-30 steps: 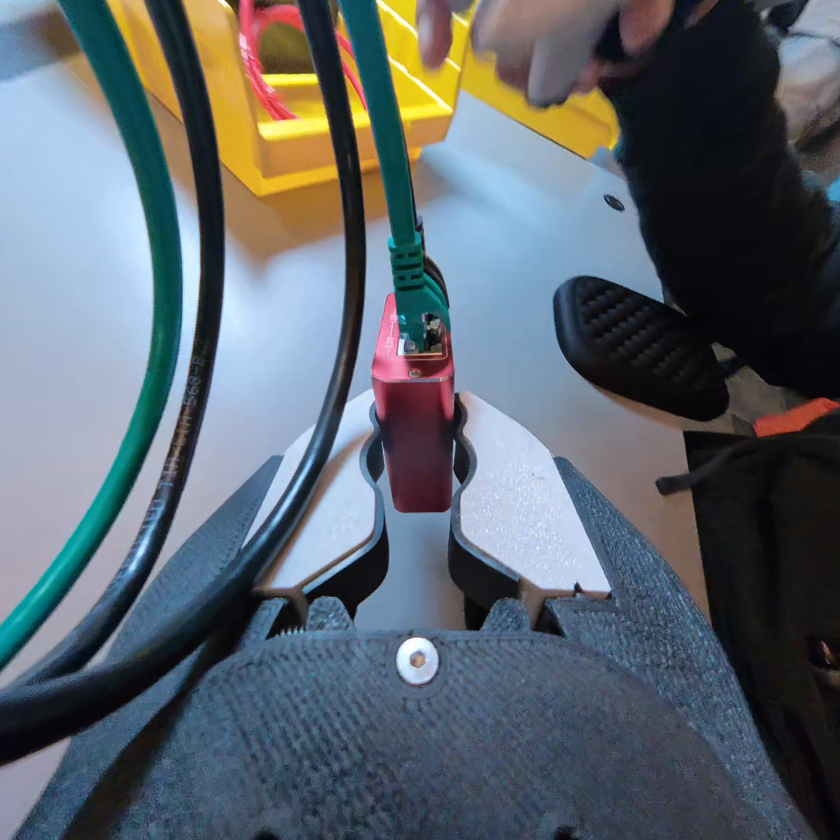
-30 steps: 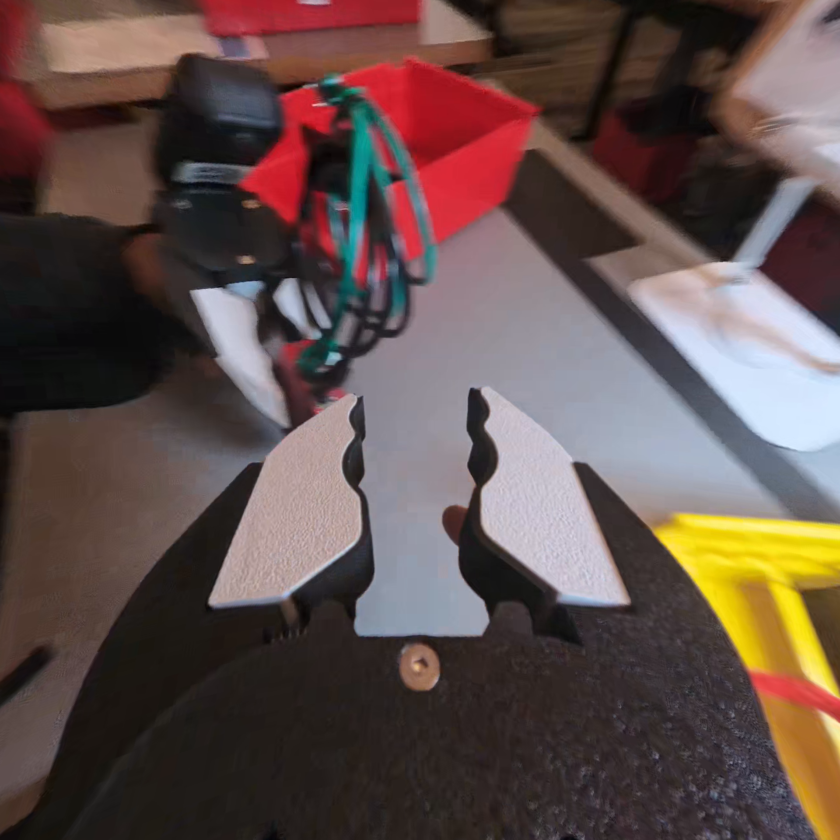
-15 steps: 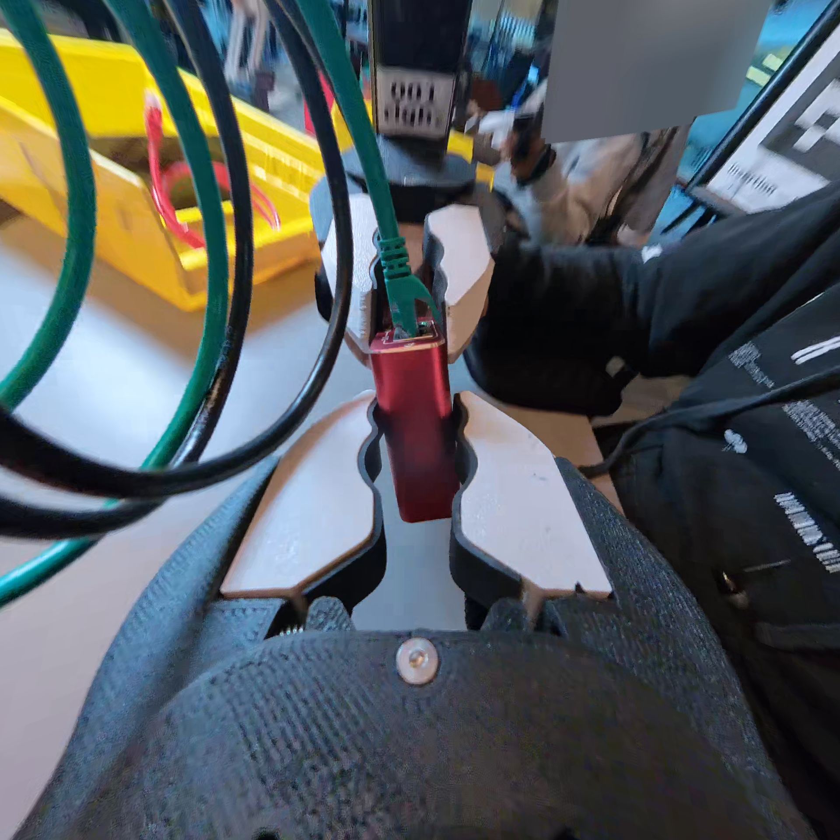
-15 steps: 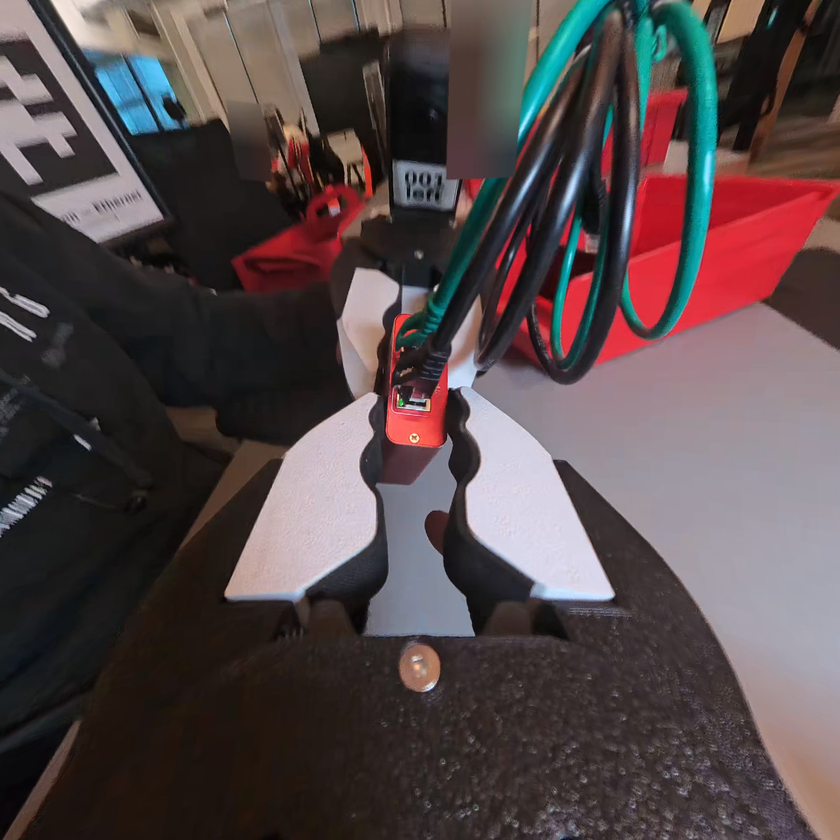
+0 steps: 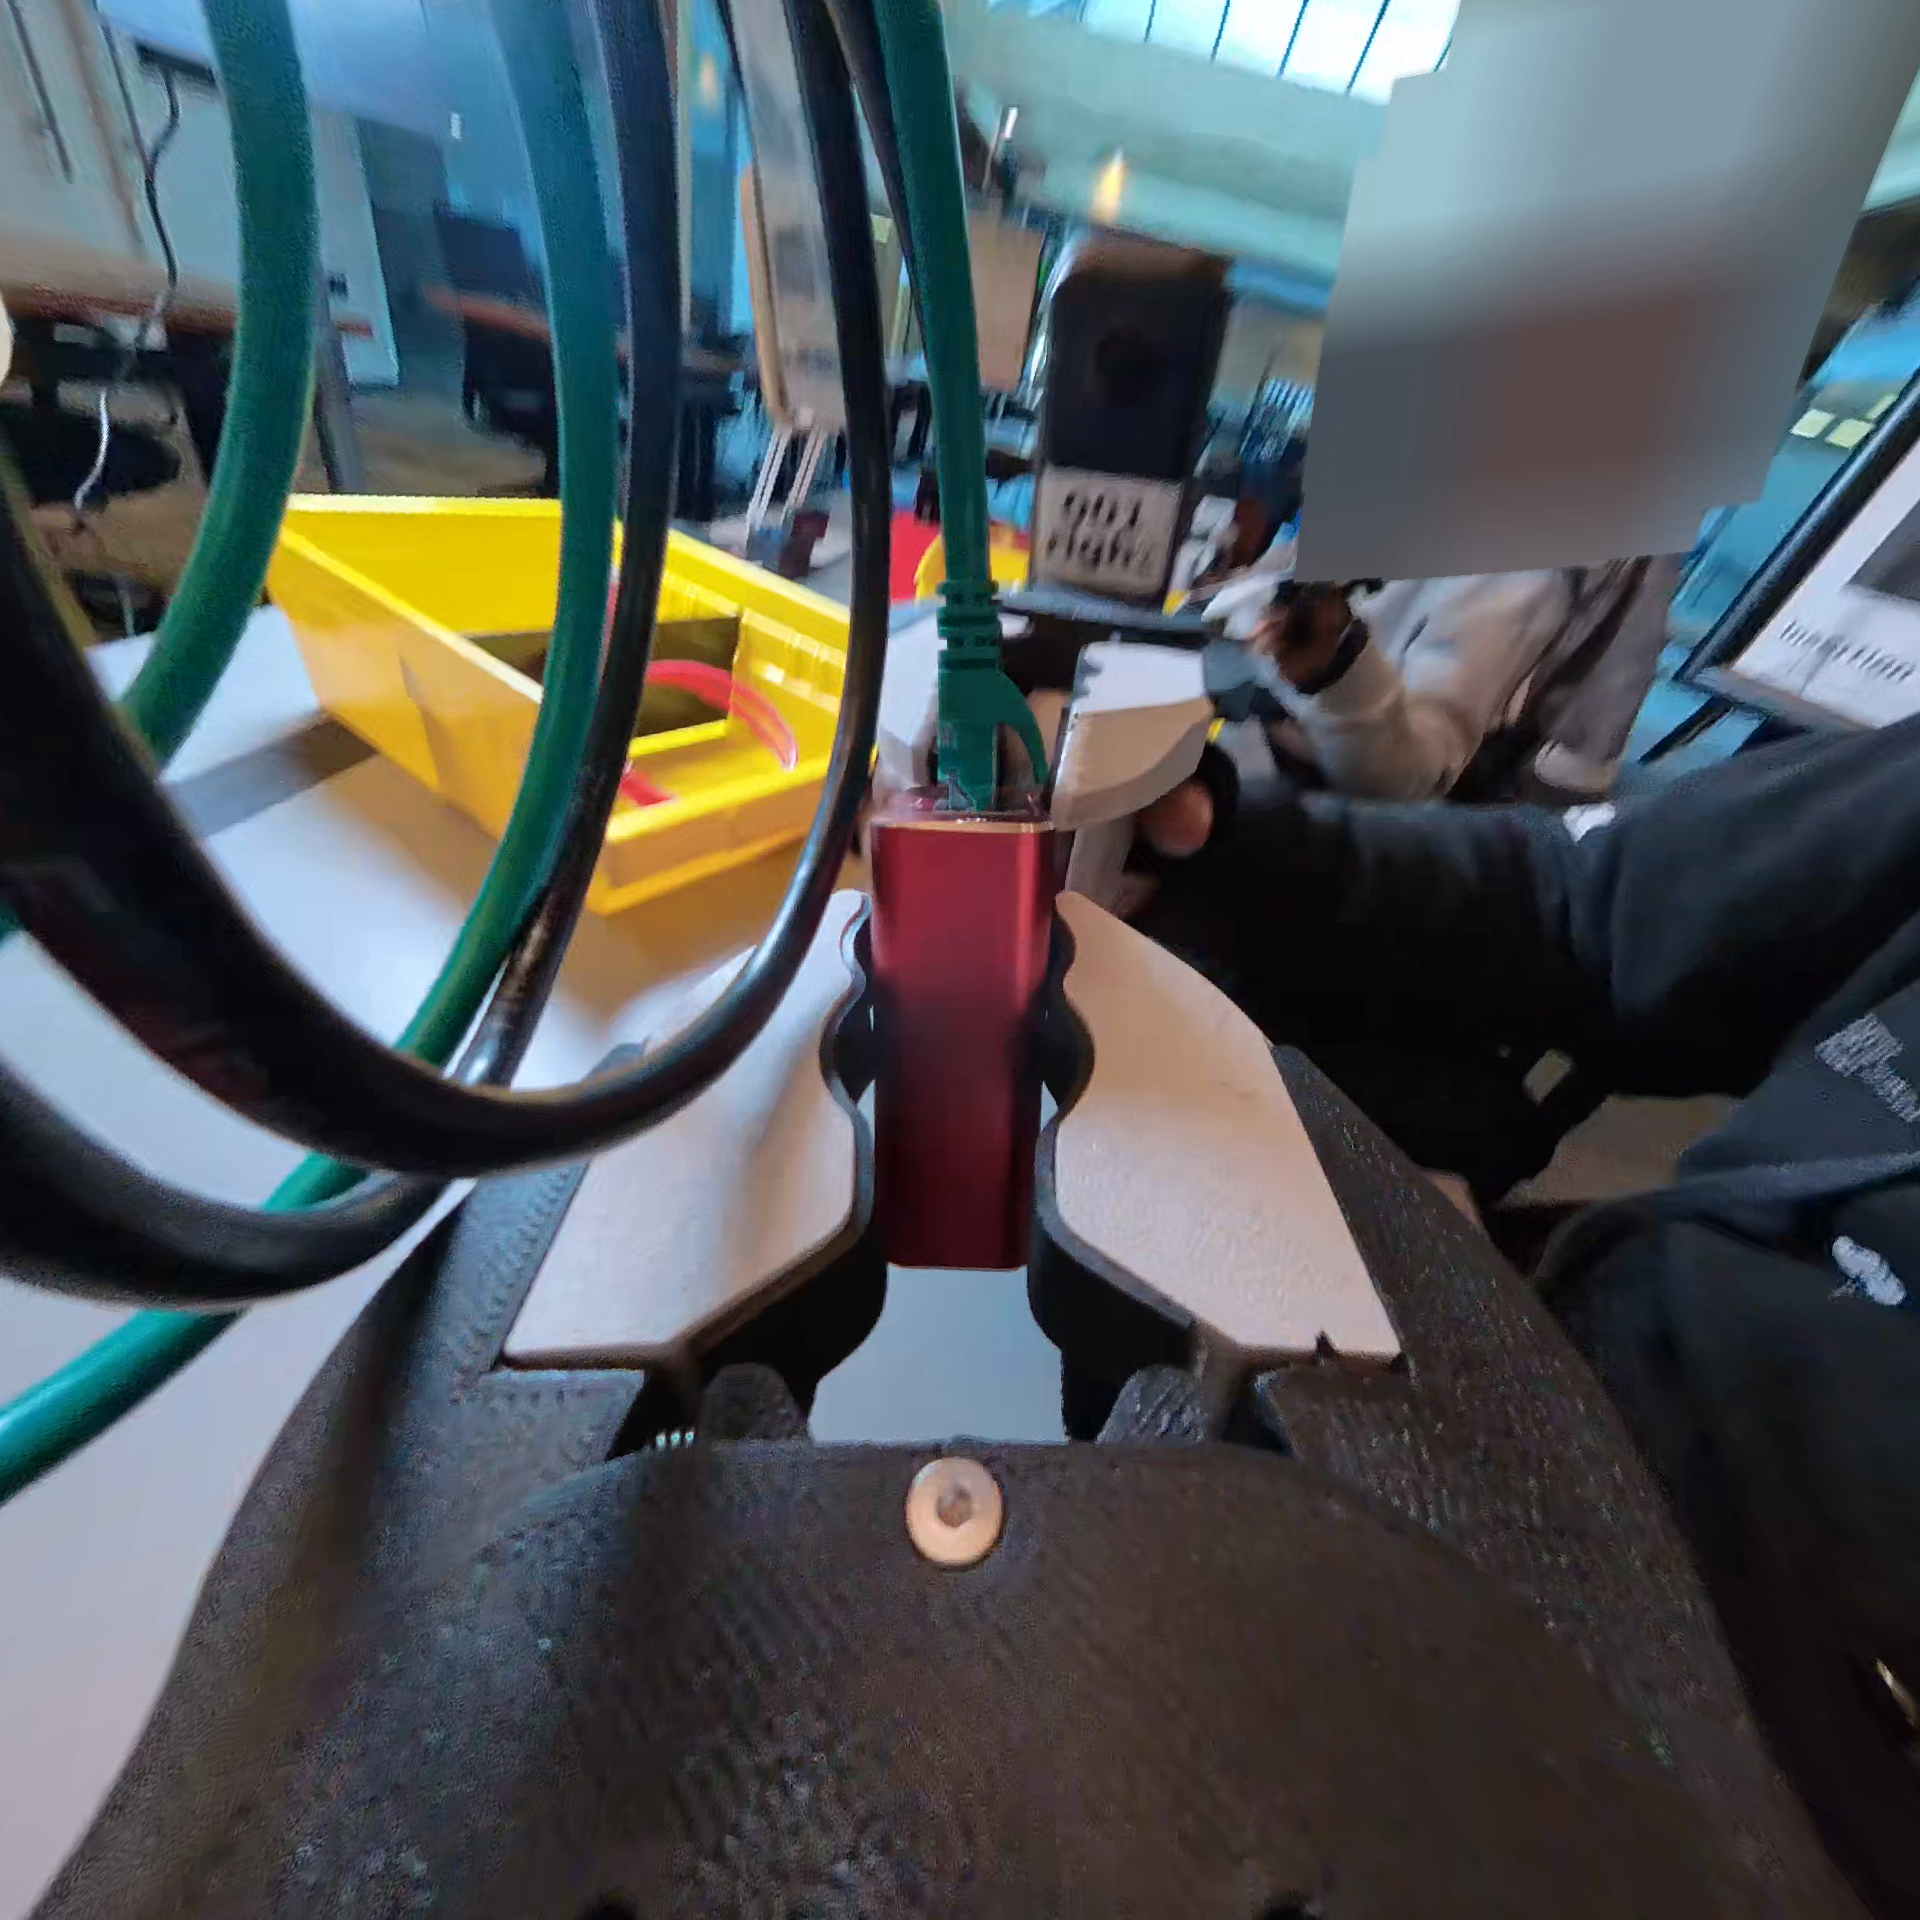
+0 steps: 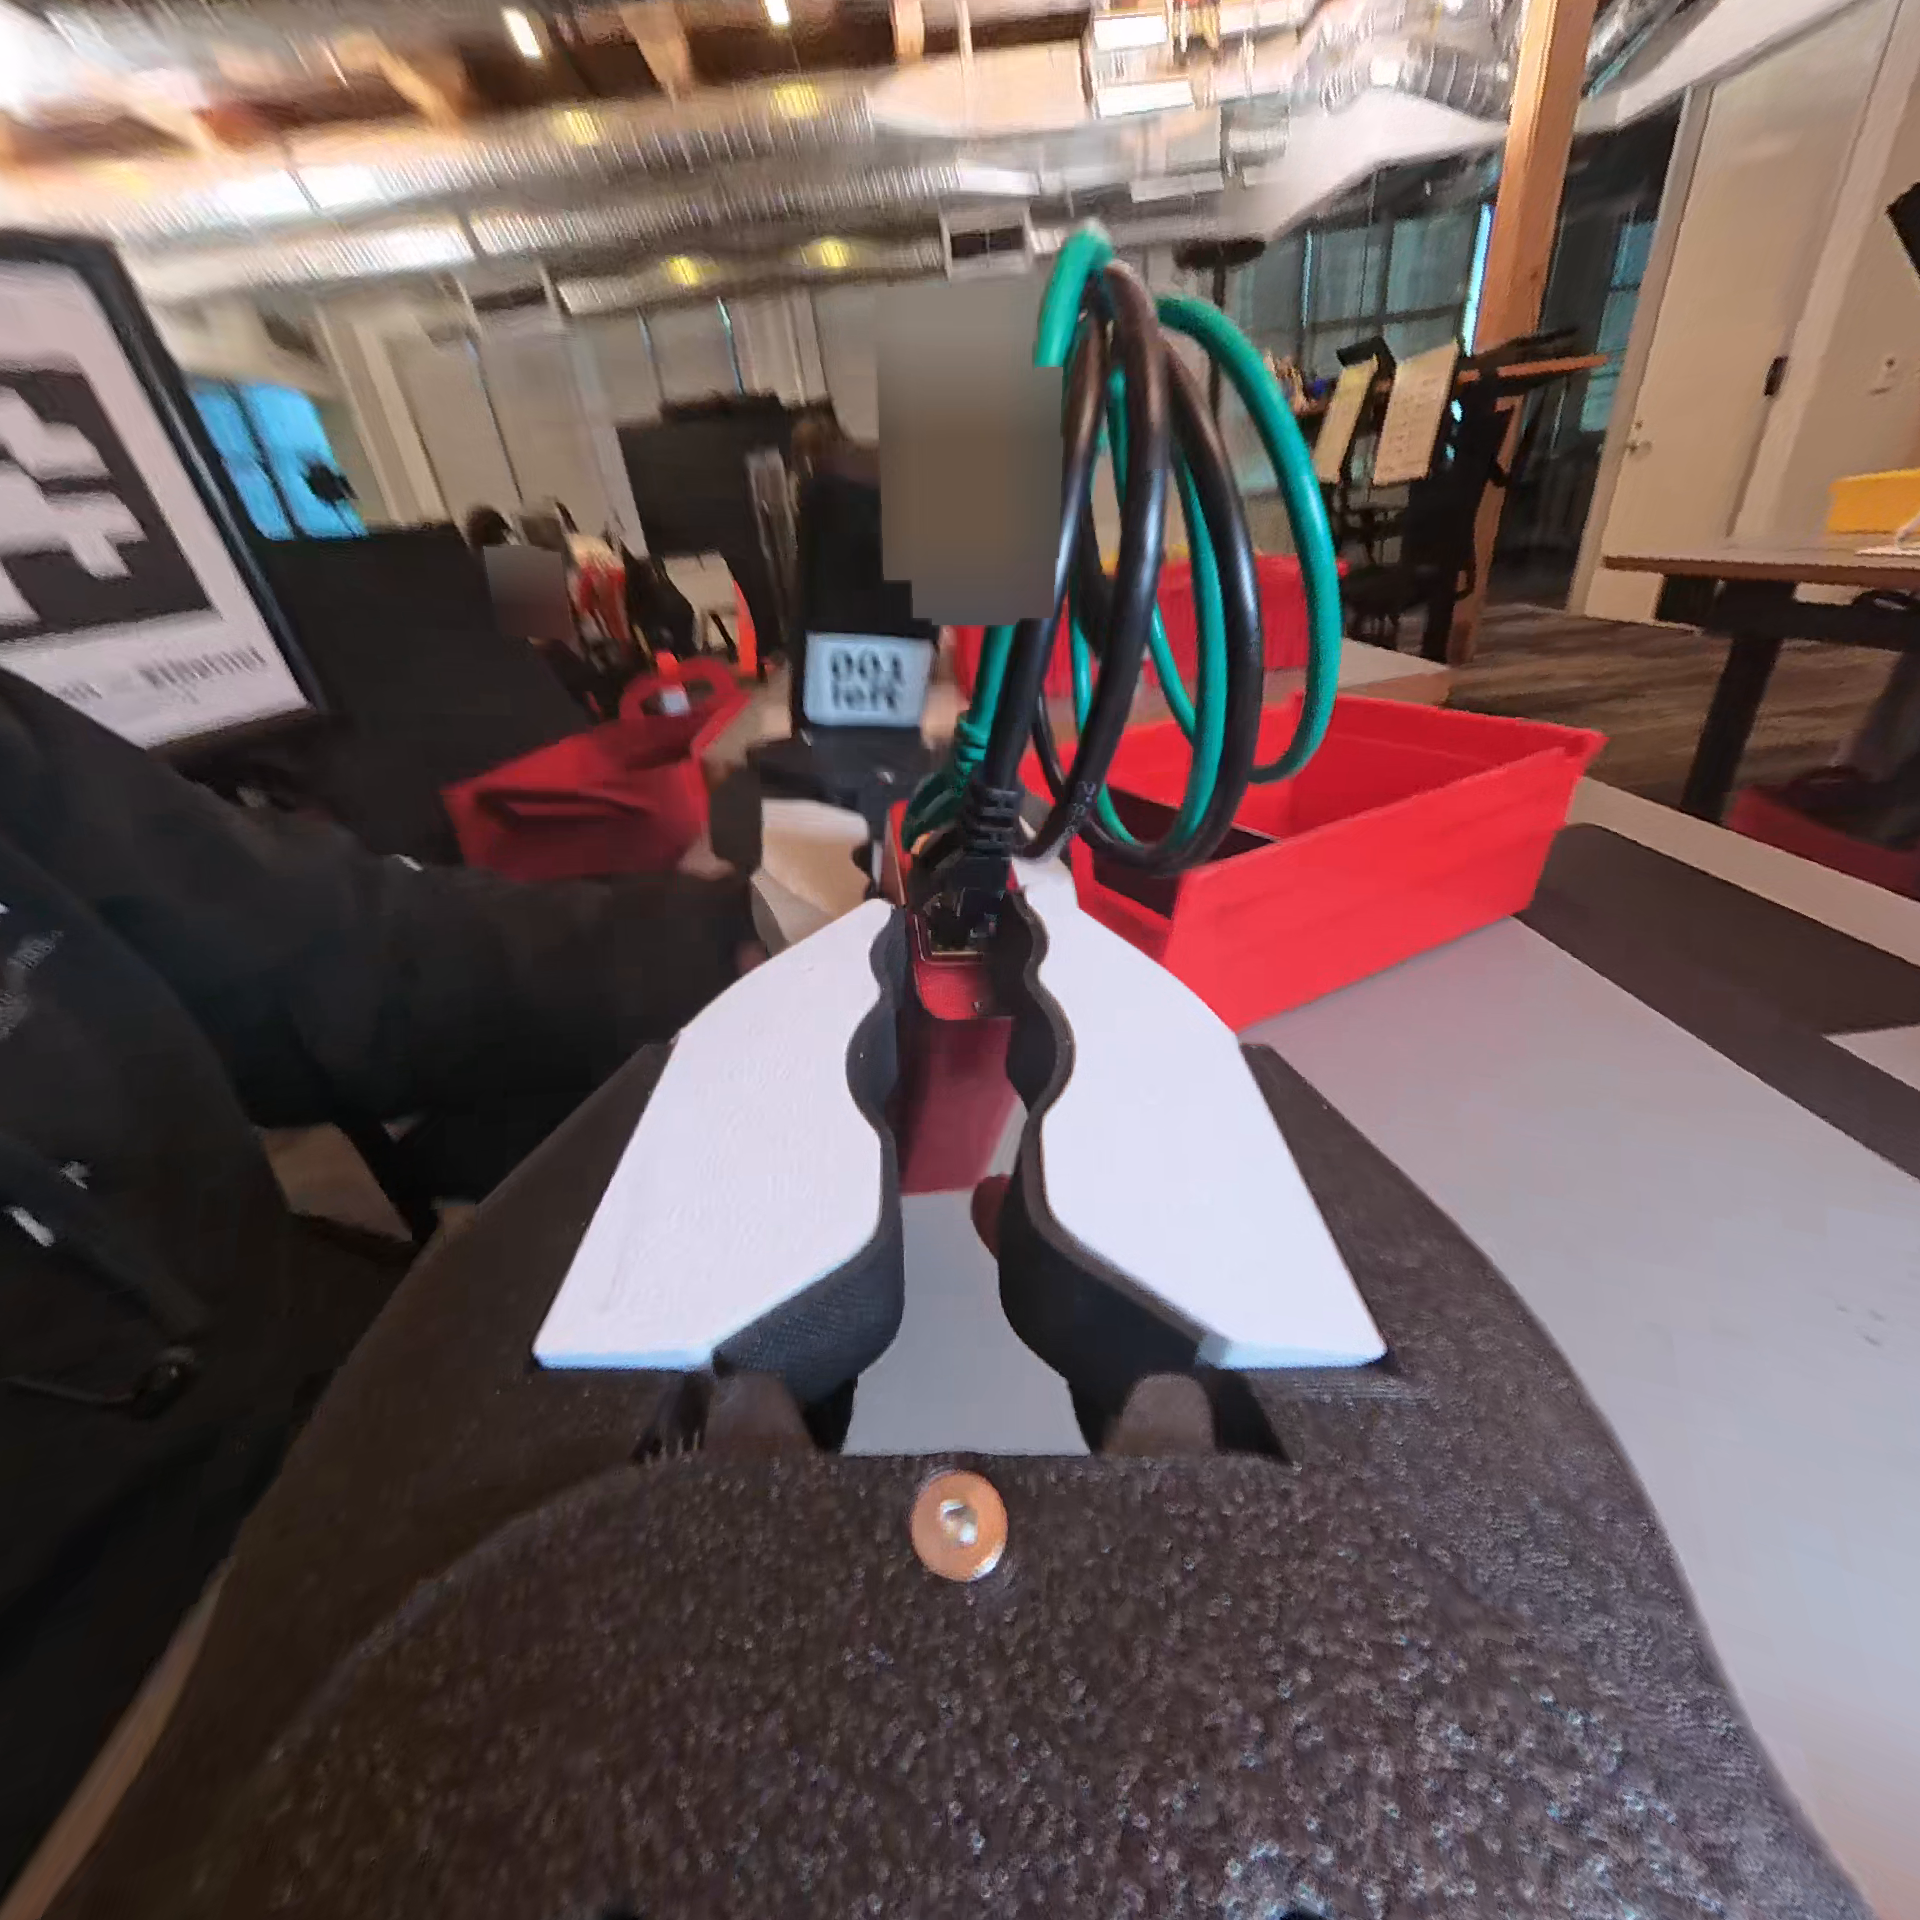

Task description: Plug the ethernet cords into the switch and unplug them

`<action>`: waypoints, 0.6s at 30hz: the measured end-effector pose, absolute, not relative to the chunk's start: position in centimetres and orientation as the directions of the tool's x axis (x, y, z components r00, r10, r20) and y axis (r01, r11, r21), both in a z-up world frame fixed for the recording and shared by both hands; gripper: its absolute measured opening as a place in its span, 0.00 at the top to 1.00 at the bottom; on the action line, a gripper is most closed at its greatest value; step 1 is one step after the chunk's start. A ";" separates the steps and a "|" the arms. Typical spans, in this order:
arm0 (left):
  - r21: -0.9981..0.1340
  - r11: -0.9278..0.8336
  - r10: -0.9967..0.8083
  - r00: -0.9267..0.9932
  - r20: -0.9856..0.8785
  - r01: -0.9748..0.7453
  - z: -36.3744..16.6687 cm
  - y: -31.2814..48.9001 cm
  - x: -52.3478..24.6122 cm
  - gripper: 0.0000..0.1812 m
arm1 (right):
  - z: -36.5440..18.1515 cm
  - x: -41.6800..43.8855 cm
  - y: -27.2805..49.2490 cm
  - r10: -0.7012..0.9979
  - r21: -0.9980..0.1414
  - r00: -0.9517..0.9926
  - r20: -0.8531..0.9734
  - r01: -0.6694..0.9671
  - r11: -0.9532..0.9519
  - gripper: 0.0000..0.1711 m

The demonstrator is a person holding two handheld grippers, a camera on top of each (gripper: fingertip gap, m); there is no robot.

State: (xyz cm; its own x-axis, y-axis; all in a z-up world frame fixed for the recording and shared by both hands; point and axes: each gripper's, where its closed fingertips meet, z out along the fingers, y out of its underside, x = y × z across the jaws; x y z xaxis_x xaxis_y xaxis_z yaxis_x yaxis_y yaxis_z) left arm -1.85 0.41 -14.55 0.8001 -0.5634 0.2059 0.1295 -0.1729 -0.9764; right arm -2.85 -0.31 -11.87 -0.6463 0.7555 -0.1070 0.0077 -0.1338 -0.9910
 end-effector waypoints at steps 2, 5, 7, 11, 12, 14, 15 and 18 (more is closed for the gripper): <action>-0.959 -0.277 -0.530 0.822 0.209 0.065 -16.0 0.2 -2.7 0.84 | -12.3 -3.0 0.9 0.820 -1.000 -0.572 -0.004 0.013 0.003 0.90; -0.879 -0.475 -0.474 0.848 0.236 -0.021 -19.1 -0.4 -4.2 0.84 | -11.4 -2.3 2.9 0.862 -0.961 -0.443 0.246 0.009 0.278 0.87; -0.810 -0.578 -0.439 0.875 0.205 -0.100 -21.3 -0.9 -5.0 0.85 | -11.2 -1.6 2.7 0.813 -0.885 -0.419 0.404 0.046 0.463 0.85; -0.730 -0.653 -0.429 0.892 0.140 -0.199 -22.7 -1.1 -4.8 0.85 | -15.5 -2.1 1.1 0.611 -0.603 -0.463 0.642 0.187 0.776 0.79; -0.714 -0.657 -0.435 0.895 0.096 -0.242 -22.7 -1.2 -4.7 0.85 | -17.1 -2.6 1.0 0.557 -0.519 -0.476 0.681 0.224 0.825 0.77; -0.676 -0.650 -0.454 0.891 -0.020 -0.347 -22.7 -1.6 -4.7 0.85 | -20.5 -3.1 1.4 0.465 -0.359 -0.540 0.701 0.296 0.885 0.74; -0.679 -0.634 -0.466 0.884 -0.048 -0.371 -22.4 -1.7 -4.3 0.85 | -22.0 -3.1 1.2 0.460 -0.337 -0.582 0.670 0.314 0.888 0.73; -0.690 -0.569 -0.553 0.829 -0.082 -0.447 -21.7 -2.4 -2.5 0.85 | -23.5 -3.6 -0.8 0.530 -0.471 -0.643 0.554 0.283 0.836 0.77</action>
